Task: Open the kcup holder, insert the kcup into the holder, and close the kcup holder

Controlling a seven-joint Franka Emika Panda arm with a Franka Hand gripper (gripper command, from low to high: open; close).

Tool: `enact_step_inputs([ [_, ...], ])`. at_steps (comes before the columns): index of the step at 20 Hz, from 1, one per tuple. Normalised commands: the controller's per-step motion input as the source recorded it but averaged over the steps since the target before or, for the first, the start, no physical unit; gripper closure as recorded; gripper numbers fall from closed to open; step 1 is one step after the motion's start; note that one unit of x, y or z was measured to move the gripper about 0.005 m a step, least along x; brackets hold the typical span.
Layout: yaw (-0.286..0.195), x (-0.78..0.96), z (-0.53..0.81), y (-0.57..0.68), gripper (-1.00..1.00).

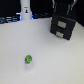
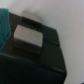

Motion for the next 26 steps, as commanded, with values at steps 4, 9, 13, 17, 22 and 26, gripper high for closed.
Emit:
enact_step_inputs([
  [4,-0.159,-0.12,-0.24,0.56,-1.0],
  [9,-0.142,-0.08,-0.3,0.51,-1.0],
  [13,-0.121,-0.06,-0.39,0.32,-1.0],
  [17,-0.106,-0.12,-0.42,0.24,-1.0],
  [22,-0.065,-0.3,-0.39,0.09,-1.0],
  [26,-0.003,-0.4,-0.39,-0.01,-1.0],
])
